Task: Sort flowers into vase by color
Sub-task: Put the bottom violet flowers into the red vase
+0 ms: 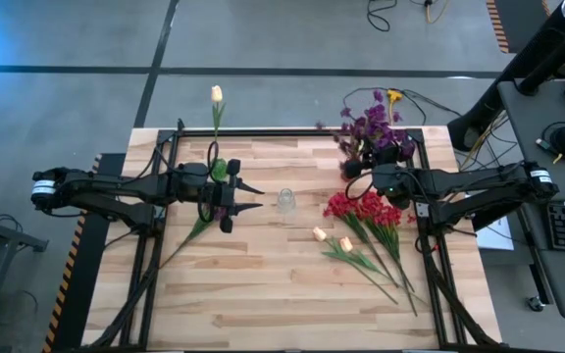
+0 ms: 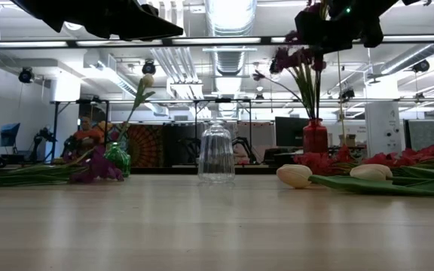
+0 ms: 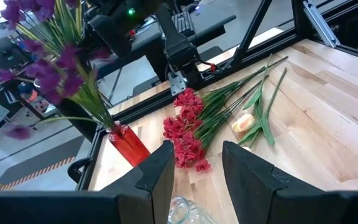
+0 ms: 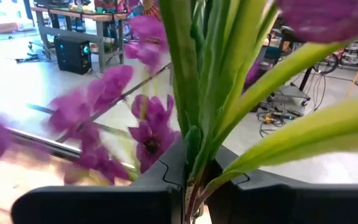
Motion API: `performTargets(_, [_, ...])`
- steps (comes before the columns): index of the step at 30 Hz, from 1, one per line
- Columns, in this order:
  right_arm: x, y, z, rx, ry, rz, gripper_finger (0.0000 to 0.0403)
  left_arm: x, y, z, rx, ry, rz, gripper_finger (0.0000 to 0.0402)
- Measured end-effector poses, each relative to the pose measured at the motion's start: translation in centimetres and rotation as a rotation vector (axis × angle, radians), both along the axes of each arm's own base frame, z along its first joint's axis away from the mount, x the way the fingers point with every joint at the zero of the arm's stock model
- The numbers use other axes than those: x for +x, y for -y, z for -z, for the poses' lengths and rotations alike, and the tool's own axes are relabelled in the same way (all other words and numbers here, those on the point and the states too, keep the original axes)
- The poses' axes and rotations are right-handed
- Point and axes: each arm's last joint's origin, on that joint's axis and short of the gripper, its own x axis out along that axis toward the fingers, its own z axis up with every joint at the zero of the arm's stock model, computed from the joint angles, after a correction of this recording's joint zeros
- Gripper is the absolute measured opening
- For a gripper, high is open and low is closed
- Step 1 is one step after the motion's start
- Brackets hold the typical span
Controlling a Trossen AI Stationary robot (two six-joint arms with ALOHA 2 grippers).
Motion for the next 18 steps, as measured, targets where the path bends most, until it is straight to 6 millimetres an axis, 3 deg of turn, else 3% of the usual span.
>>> performTargets(18, [0.92, 0.02, 0.97, 0.005, -0.033, 0.002, 0.0028, -0.01, 0.00, 0.05, 0.000, -0.004, 0.000, 0.0118])
